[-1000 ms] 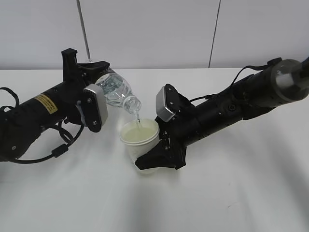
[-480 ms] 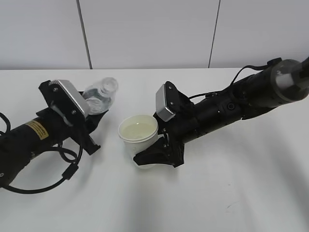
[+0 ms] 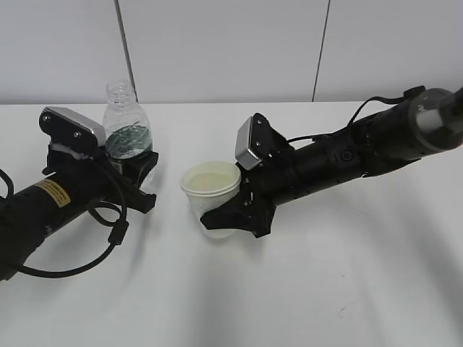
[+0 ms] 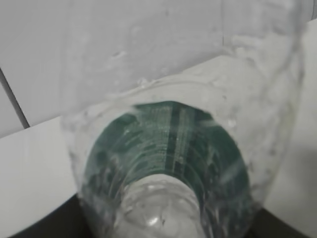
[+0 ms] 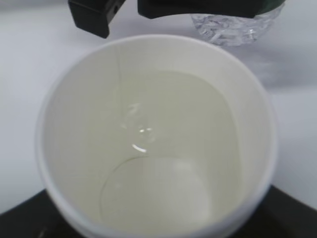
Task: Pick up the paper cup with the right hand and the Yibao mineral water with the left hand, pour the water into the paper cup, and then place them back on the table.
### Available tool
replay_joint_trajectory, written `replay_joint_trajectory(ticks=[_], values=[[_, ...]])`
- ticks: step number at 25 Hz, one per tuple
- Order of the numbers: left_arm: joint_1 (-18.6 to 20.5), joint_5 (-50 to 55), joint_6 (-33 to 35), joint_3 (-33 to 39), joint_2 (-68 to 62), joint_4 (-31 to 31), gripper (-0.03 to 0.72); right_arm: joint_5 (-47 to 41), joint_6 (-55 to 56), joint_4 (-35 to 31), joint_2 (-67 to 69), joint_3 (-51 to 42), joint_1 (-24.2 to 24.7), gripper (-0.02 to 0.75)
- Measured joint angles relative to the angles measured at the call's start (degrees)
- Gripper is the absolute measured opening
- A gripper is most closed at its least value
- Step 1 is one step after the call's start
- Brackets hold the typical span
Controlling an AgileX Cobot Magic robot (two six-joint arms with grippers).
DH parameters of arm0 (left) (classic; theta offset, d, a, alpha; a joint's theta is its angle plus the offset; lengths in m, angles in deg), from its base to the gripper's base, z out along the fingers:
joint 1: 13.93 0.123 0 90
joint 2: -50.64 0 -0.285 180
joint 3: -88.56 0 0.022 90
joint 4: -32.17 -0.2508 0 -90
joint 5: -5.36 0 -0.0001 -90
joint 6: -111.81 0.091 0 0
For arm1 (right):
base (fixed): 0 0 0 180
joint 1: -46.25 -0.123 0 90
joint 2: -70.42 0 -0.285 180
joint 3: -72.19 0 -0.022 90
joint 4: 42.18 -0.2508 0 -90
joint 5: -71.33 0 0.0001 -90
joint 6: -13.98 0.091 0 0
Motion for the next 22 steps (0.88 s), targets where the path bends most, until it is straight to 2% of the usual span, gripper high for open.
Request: replay_joint_trajectory(ticks=[10,16,22], values=[[0.0,0.0,-3.0,0.01,0.0,-2.07,0.343,1.13,-1.06,-4.5,0.0,-1.3,7.41,0.461],[0.0,0.0,-4.28,0.01,0.0,-2.33,0.343,1.69,-10.68,-12.71,0.0,-5.81,9.22,0.461],[0.0,-0.18,-5.31,0.01,-1.75,-3.94,0.343,1.95,-22.19,-25.29,0.0,-9.54,9.22,0.461]])
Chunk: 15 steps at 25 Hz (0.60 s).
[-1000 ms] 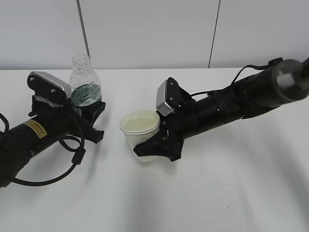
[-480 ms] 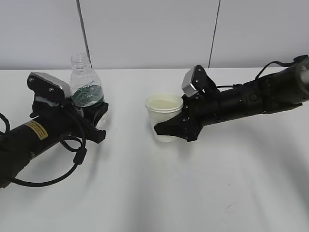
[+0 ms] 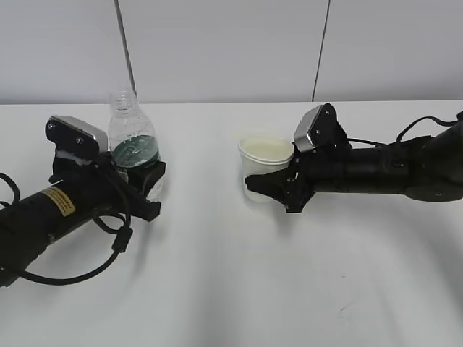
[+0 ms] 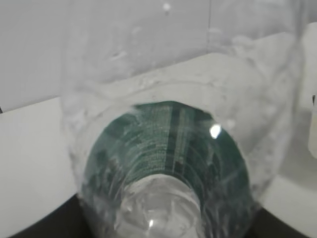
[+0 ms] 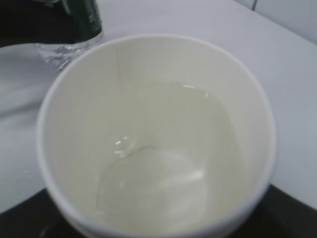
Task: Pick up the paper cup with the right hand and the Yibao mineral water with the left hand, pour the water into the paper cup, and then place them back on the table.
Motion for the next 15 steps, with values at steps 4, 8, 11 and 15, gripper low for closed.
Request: replay_joint_trajectory(ticks=[4,8,11,15], values=[[0.0,0.04,-0.18,0.0,-1.92,-0.89,0.343,-0.36,-6.3,-6.89,0.0,-1.04,0.0,0.461],[0.0,0.0,-0.24,0.0,-3.9,-1.09,0.343,-0.39,-9.06,-10.84,1.08,-1.04,0.0,0.461],[0.0,0.06,-0.35,0.0,-4.7,-1.78,0.343,0.71,-10.89,-13.17,3.44,-1.04,0.0,0.461],[0.0,0.02,-0.35,0.0,-4.7,-1.97,0.343,2.12,-12.15,-15.13,4.94,-1.04,0.0,0.461]])
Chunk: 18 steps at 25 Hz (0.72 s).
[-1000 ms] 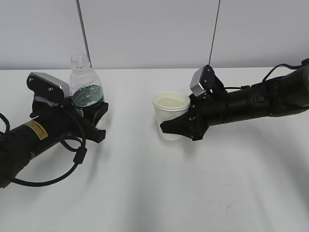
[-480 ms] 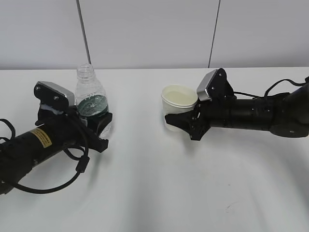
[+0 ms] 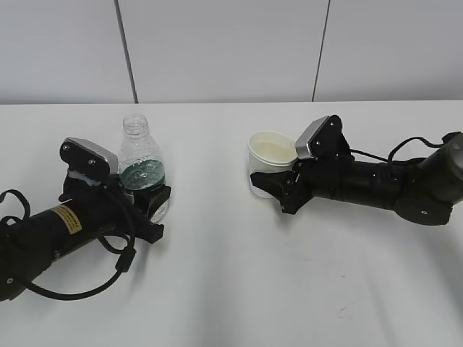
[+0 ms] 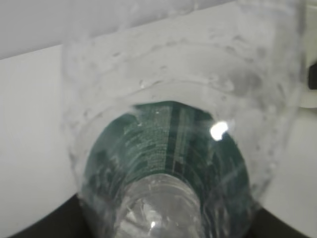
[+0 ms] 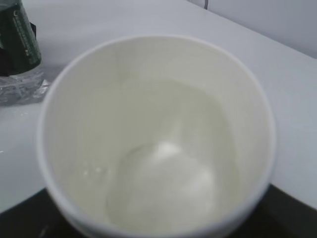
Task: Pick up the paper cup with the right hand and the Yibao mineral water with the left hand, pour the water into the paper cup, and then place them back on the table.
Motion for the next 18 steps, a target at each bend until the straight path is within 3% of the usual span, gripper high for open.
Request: replay_joint_trajectory(ticks=[18], values=[[0.0,-1.56,0.0,-0.37,-2.06,-0.1,0.342,0.38,-1.31,-0.7,1.87,0.0,0.0,0.461]])
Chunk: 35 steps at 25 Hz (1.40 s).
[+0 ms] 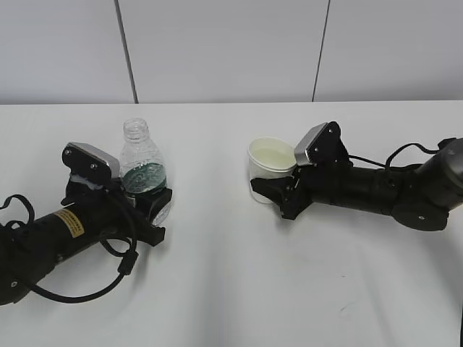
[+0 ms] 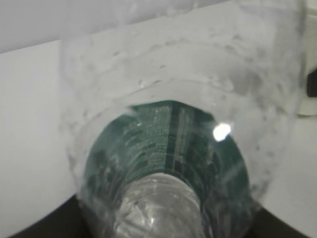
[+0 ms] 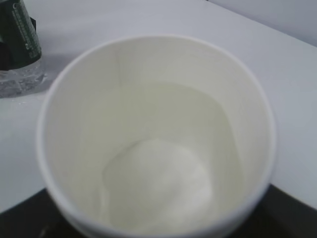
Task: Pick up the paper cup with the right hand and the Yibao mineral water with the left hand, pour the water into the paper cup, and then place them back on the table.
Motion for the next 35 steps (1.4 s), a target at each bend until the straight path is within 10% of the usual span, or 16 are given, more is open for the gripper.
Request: replay_joint_trajectory(ticks=[11,18,35], values=[[0.0,-0.28,0.0,-0.06,-0.12,-0.31,0.357,0.6,0.0,1.64,0.72,0.0,0.0,0.466],[0.0,0.28,0.0,-0.06,-0.17,-1.26,0.471,1.33,1.77,3.45,0.72,0.0,0.0,0.652],[0.0,0.68,4.29,11.99,7.31,4.44,0.533,-2.55,5.96,6.93,-4.38,-6.5,3.27,0.66]])
